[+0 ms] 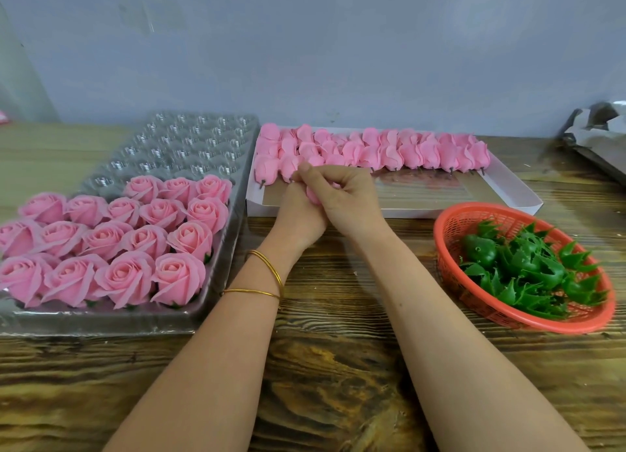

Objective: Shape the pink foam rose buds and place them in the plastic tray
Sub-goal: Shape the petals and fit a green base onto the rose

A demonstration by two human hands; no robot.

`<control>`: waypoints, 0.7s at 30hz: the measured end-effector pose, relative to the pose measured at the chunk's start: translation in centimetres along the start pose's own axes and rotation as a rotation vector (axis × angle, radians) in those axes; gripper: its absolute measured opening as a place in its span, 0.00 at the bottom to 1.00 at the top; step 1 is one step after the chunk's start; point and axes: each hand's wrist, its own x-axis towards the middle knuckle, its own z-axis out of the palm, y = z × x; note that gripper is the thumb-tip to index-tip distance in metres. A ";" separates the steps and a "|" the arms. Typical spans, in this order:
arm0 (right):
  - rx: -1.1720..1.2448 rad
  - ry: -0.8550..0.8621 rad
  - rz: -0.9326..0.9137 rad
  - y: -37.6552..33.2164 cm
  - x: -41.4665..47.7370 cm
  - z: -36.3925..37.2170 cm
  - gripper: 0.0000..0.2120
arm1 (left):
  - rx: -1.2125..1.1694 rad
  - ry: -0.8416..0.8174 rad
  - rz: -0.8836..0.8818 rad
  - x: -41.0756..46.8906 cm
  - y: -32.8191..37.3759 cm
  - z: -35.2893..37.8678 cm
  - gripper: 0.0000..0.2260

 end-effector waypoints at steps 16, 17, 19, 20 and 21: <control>-0.003 -0.087 0.057 1.0 -0.2 -0.1 0.12 | 0.081 -0.085 0.013 0.2 0.1 0.2 0.11; 0.012 -0.091 0.059 1.0 -0.2 -0.2 0.12 | 0.078 -0.081 0.021 0.3 -0.1 0.3 0.10; 0.061 -0.114 0.070 0.9 -0.4 -0.4 0.11 | 0.041 -0.056 0.020 0.4 -0.8 0.6 0.10; 0.090 -0.128 0.080 0.9 -0.4 -0.5 0.11 | 0.021 -0.053 0.011 0.5 -1.1 0.7 0.12; 0.117 -0.139 0.091 0.8 -0.5 -0.6 0.12 | -0.014 -0.052 -0.003 0.6 -1.3 0.8 0.14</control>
